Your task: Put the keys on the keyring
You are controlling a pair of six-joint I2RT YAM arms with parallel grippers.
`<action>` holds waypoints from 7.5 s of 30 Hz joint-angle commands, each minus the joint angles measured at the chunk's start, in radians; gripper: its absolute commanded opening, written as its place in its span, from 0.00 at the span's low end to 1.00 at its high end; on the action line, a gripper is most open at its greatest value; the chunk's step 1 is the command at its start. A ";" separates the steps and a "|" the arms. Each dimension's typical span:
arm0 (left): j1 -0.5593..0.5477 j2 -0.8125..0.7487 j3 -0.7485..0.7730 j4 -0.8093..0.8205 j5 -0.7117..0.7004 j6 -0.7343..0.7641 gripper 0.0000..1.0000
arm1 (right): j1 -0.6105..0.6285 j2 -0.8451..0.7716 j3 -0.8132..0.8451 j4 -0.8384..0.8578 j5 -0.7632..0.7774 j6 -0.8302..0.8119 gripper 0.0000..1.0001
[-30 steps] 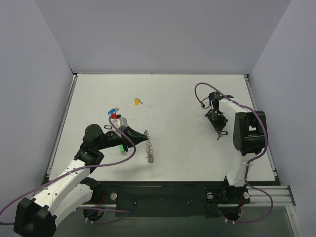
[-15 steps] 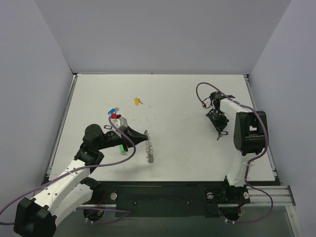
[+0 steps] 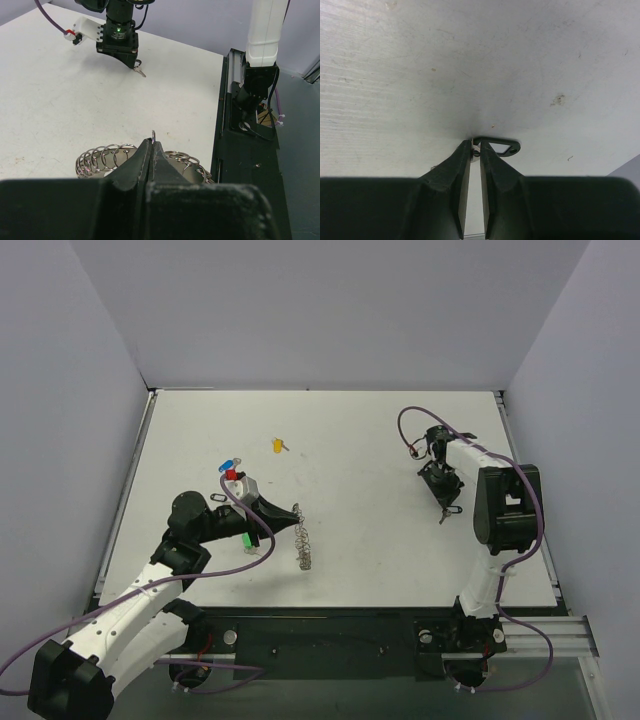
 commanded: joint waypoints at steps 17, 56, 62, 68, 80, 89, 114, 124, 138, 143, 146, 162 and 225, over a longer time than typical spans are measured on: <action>0.008 0.000 0.058 0.039 0.009 0.012 0.00 | -0.022 -0.070 -0.015 -0.062 -0.032 -0.005 0.11; 0.008 0.002 0.058 0.039 0.010 0.012 0.00 | -0.024 -0.035 0.009 -0.066 -0.037 -0.005 0.10; 0.008 0.003 0.058 0.039 0.010 0.012 0.00 | -0.022 -0.029 0.013 -0.066 -0.034 -0.005 0.10; 0.008 0.005 0.058 0.039 0.008 0.012 0.00 | -0.022 -0.027 0.014 -0.066 -0.035 -0.005 0.10; 0.008 0.003 0.058 0.039 0.010 0.012 0.00 | -0.020 -0.015 0.022 -0.070 -0.034 -0.004 0.10; 0.008 0.005 0.058 0.039 0.012 0.012 0.00 | -0.014 -0.009 0.029 -0.068 -0.034 -0.004 0.10; 0.008 0.005 0.058 0.041 0.010 0.012 0.00 | -0.011 0.008 0.042 -0.071 -0.031 -0.004 0.09; 0.008 0.006 0.058 0.039 0.012 0.014 0.00 | -0.011 0.008 0.042 -0.074 -0.032 -0.005 0.05; 0.008 0.006 0.055 0.041 0.012 0.020 0.00 | -0.040 -0.160 0.011 -0.077 -0.173 -0.030 0.00; 0.001 -0.020 0.014 0.129 0.013 0.014 0.00 | -0.077 -0.371 -0.041 -0.092 -0.476 -0.094 0.00; -0.036 -0.041 -0.012 0.205 -0.004 0.014 0.00 | -0.076 -0.507 -0.006 -0.154 -0.633 -0.149 0.00; -0.274 -0.012 0.233 0.058 -0.153 0.298 0.00 | 0.037 -0.546 0.529 -1.008 -1.169 -1.124 0.00; -0.340 -0.053 -0.121 0.400 -0.211 0.519 0.00 | 0.768 -0.965 -0.333 0.504 -0.848 -0.411 0.00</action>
